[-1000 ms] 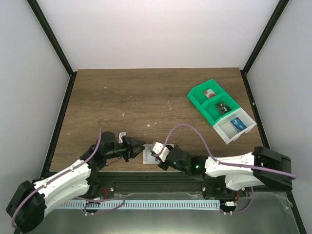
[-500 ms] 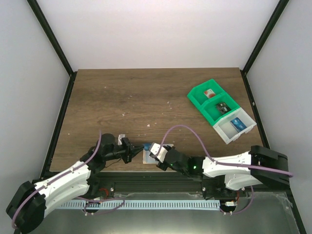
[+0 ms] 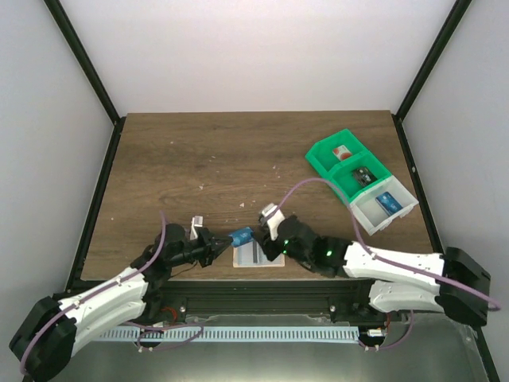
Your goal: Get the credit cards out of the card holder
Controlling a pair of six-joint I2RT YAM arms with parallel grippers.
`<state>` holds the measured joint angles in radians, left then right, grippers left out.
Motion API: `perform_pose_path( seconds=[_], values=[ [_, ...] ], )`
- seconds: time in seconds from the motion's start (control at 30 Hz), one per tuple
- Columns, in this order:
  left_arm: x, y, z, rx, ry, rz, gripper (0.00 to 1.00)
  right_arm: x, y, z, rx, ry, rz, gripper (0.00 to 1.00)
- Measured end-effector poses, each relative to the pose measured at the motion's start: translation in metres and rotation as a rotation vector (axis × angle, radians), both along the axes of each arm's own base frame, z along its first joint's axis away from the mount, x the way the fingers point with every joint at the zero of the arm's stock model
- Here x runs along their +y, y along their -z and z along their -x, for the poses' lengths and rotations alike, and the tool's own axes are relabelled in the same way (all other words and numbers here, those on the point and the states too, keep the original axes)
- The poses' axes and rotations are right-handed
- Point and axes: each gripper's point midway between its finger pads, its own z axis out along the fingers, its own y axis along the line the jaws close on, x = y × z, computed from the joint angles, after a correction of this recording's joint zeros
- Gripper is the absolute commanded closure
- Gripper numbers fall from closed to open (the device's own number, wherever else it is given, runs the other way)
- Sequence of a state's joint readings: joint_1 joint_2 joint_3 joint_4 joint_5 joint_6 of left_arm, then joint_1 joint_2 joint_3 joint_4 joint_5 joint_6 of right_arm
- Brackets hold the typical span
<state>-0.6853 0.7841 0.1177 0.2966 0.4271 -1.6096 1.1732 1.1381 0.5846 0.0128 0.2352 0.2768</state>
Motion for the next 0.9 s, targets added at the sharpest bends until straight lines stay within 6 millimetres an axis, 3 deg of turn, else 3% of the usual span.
perform_pose_path(
  seconds=[0.13, 0.27, 0.37, 0.67, 0.73, 0.9],
  values=[
    [-0.001, -0.004, -0.003, -0.146, 0.049, -0.072, 1.00, -0.019, -0.014, -0.020, 0.133, 0.046, -0.122, 0.68],
    [-0.008, -0.025, -0.005, -0.318, 0.116, -0.095, 1.00, -0.027, -0.015, -0.027, 0.291, 0.024, -0.215, 0.67],
    [-0.013, -0.037, -0.001, -0.412, 0.170, -0.080, 1.00, -0.027, -0.016, -0.022, 0.400, -0.020, -0.296, 0.62],
    [-0.021, -0.065, 0.013, -0.565, 0.266, -0.003, 1.00, -0.028, -0.012, 0.004, 0.610, -0.135, -0.423, 0.63],
    [-0.021, -0.068, 0.014, -0.586, 0.270, 0.004, 1.00, -0.028, -0.014, 0.005, 0.618, -0.143, -0.430, 0.66],
    [-0.021, -0.071, 0.016, -0.605, 0.278, 0.007, 1.00, -0.028, -0.018, 0.010, 0.638, -0.169, -0.466, 0.87]
  ],
)
